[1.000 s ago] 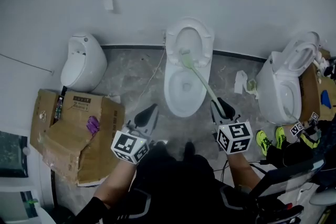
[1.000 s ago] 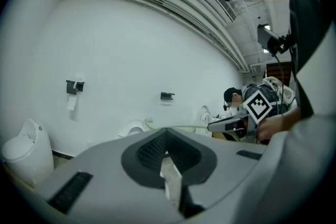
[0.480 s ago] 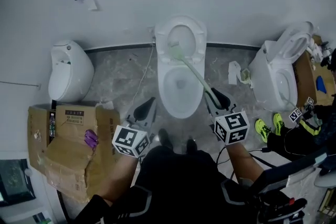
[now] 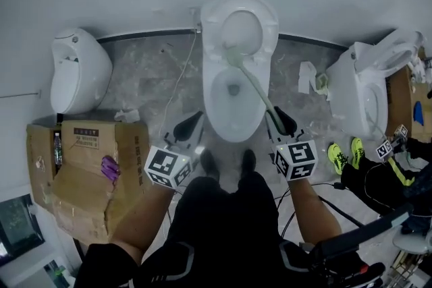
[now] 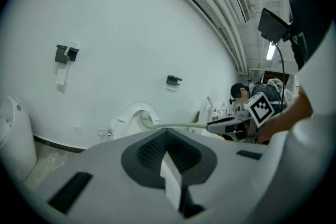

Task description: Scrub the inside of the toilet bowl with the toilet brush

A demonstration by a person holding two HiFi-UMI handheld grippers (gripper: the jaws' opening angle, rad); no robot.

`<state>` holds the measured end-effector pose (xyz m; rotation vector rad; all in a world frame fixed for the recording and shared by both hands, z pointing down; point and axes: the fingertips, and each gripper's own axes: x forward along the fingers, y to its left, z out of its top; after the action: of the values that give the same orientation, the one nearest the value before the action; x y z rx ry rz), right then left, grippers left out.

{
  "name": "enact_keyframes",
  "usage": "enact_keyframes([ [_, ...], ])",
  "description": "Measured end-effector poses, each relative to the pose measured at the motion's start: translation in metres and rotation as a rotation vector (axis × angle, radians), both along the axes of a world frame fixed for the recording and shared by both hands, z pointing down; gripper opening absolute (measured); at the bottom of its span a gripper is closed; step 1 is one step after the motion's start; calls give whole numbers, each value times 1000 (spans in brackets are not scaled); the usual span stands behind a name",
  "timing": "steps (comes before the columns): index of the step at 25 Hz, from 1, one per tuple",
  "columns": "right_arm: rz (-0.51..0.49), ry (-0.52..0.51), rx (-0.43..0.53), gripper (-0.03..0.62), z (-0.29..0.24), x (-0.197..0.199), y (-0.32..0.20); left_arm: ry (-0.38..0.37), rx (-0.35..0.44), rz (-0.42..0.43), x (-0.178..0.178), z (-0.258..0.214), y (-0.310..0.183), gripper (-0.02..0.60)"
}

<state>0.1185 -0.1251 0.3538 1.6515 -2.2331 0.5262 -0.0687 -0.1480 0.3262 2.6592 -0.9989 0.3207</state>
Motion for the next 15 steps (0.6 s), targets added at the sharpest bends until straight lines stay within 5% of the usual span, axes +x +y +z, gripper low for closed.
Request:
enact_keyframes([
  [15,-127,96,-171,101,194,24,-41,-31,-187,-175,20,175,-48,9],
])
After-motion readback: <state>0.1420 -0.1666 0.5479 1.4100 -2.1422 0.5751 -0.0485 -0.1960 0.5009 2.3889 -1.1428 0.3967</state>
